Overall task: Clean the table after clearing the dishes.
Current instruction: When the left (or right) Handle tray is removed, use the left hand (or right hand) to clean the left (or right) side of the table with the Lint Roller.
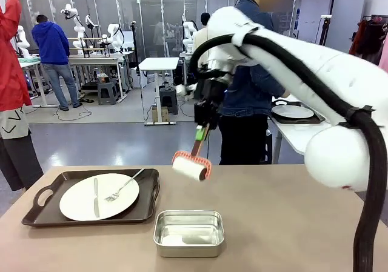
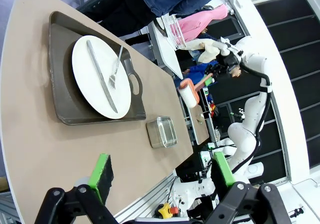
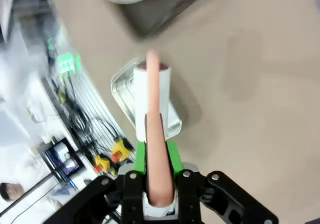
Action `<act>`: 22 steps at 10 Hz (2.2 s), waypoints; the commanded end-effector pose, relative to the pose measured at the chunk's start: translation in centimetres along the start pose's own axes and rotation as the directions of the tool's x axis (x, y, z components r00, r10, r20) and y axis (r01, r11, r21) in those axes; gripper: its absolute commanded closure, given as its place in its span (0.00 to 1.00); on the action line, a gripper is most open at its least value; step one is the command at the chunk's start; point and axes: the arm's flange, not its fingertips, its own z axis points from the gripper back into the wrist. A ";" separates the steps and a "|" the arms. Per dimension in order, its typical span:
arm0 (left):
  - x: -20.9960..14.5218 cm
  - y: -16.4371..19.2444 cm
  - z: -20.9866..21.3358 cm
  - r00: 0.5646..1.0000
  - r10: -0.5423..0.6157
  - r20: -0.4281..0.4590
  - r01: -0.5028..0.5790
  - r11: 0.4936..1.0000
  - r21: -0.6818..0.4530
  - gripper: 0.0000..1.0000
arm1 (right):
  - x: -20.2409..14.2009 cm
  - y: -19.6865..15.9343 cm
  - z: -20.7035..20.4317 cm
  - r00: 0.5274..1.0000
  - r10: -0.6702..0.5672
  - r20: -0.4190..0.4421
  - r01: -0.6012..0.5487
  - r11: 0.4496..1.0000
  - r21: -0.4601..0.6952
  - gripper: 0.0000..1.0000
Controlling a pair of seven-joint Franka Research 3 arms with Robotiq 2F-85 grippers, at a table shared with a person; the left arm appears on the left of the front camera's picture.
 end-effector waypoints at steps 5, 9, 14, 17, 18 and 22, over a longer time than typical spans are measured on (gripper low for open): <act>-0.2 -0.2 0.3 1.000 -0.003 0.004 0.003 1.000 -0.004 0.00 | -26.5 -5.0 -13.4 0.722 -0.517 0.460 0.393 0.853 0.342 1.00; -0.2 -0.2 0.3 1.000 -0.003 0.004 0.003 1.000 -0.004 0.00 | -29.4 -2.9 -19.9 0.839 -0.520 0.163 0.461 0.837 0.296 1.00; -0.2 -0.2 0.3 1.000 -0.003 0.004 0.003 1.000 -0.004 0.00 | -30.8 -4.2 -19.0 0.768 -0.557 0.316 0.421 0.811 0.406 1.00; -0.2 -0.2 0.3 1.000 -0.003 0.004 0.003 1.000 -0.004 0.00 | -16.6 -11.3 -6.0 0.783 -0.593 0.190 0.505 0.783 0.363 1.00; -0.2 -0.2 0.3 1.000 -0.003 0.004 0.003 1.000 -0.004 0.00 | -16.6 -11.3 -6.0 0.783 -0.593 0.190 0.505 0.783 0.363 1.00; -0.2 -0.2 0.3 1.000 -0.003 0.004 0.003 1.000 -0.004 0.00 | -16.6 -11.3 -6.0 0.783 -0.593 0.190 0.505 0.783 0.363 1.00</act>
